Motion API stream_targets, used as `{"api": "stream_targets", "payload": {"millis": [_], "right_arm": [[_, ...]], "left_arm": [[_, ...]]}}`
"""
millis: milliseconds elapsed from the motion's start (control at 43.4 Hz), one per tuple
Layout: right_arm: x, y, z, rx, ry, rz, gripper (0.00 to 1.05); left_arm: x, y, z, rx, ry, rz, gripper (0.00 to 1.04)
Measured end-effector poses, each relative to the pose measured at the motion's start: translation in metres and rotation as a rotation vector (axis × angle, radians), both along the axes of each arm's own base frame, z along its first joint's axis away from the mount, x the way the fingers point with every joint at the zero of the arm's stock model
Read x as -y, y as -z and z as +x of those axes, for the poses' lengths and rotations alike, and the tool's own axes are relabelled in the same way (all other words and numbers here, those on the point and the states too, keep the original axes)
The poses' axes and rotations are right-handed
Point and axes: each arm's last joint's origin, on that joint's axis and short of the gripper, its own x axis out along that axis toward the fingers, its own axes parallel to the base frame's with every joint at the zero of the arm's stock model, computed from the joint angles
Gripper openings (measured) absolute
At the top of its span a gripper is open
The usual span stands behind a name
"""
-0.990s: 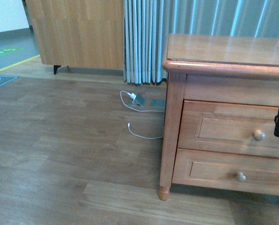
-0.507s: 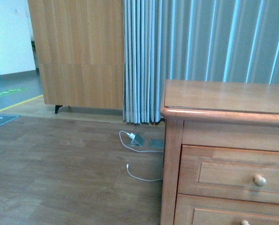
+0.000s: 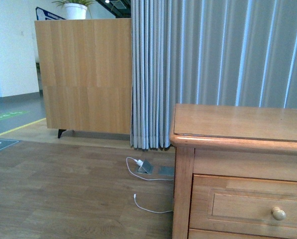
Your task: Place pink marker in drawer with both arms
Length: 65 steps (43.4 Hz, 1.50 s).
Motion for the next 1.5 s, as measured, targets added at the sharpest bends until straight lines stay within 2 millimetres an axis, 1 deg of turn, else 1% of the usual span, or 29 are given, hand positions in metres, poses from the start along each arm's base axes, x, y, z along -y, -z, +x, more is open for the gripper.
{"api": "stream_targets", "payload": {"millis": [23,69,138,207,276,299,484,645,714,1336,1428,1497], "right_arm": [[-0.001,0.003,-0.001,0.044,0.011,-0.026,0.83],[-0.007,0.009,-0.008,0.148,0.024,-0.078,0.73],[-0.014,-0.001,-0.014,0.262,0.014,-0.12,0.57],[-0.018,-0.004,-0.017,0.28,0.014,-0.127,0.46],[-0.021,-0.004,-0.02,0.278,0.011,-0.13,0.35],[-0.023,-0.003,-0.021,0.273,0.01,-0.129,0.3],[-0.029,-0.005,-0.028,0.281,0.008,-0.132,0.01],[-0.037,-0.006,-0.033,0.282,0.034,-0.139,0.01],[-0.043,-0.007,-0.036,0.29,-0.001,-0.134,0.01],[-0.043,-0.007,-0.051,0.292,0.004,-0.135,0.01],[-0.043,-0.002,-0.057,0.256,0.001,-0.135,0.01],[-0.043,-0.005,-0.061,0.29,0.003,-0.135,0.01]], "left_arm": [[0.0,0.0,0.0,0.0,0.0,0.0,0.99],[0.0,0.0,0.0,0.0,0.0,0.0,0.99],[0.0,0.0,0.0,0.0,0.0,0.0,0.99],[0.0,0.0,0.0,0.0,0.0,0.0,0.99],[0.0,0.0,0.0,0.001,0.0,0.0,0.99],[0.0,0.0,0.0,0.001,0.0,0.0,0.99],[0.0,0.0,0.0,0.0,0.0,0.0,0.99],[0.0,0.0,0.0,0.0,0.0,0.0,0.99],[0.0,0.0,0.0,0.0,0.0,0.0,0.99],[0.0,0.0,0.0,0.0,0.0,0.0,0.99],[0.0,0.0,0.0,0.001,0.0,0.0,0.99],[0.0,0.0,0.0,0.001,0.0,0.0,0.99]]}}
